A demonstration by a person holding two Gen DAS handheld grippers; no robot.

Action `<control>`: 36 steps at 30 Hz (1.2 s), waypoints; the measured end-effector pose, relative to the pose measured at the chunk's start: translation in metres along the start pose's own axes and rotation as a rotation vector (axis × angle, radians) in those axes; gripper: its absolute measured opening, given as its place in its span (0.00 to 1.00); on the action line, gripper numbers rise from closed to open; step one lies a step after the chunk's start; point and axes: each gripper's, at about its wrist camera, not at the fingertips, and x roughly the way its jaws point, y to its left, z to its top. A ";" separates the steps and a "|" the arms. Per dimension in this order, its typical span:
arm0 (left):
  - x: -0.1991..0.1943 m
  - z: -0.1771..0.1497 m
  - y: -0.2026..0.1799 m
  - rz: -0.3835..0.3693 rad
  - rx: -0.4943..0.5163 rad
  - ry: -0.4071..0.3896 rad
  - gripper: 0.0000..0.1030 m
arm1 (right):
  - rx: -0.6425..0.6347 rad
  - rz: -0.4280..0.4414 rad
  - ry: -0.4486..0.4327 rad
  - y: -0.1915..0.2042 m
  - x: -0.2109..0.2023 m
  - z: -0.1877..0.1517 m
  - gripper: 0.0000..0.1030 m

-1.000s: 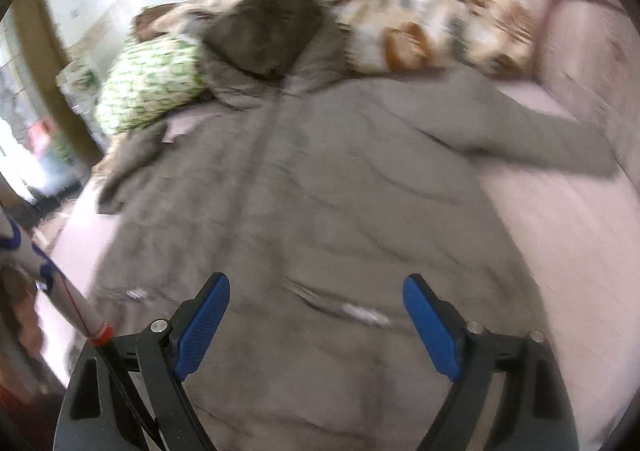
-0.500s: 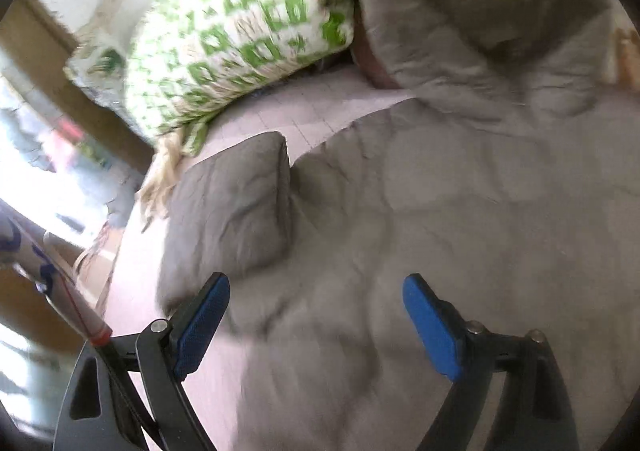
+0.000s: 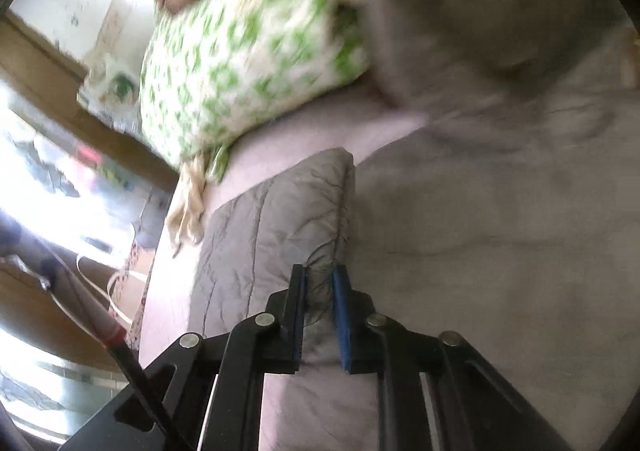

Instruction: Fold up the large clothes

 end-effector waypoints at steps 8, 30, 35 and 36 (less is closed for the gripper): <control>-0.006 -0.017 -0.022 -0.069 0.017 0.030 0.71 | 0.081 -0.374 -0.101 -0.149 -0.129 -0.027 0.14; 0.017 -0.050 -0.085 -0.140 0.134 0.112 0.71 | 0.543 -0.403 -0.281 -0.422 -0.292 -0.090 0.57; 0.032 -0.058 -0.084 -0.162 0.098 0.134 0.71 | 0.809 -0.384 -0.381 -0.529 -0.345 -0.121 0.57; 0.037 -0.060 -0.084 -0.163 0.094 0.142 0.71 | 0.861 -0.358 -0.403 -0.545 -0.349 -0.127 0.58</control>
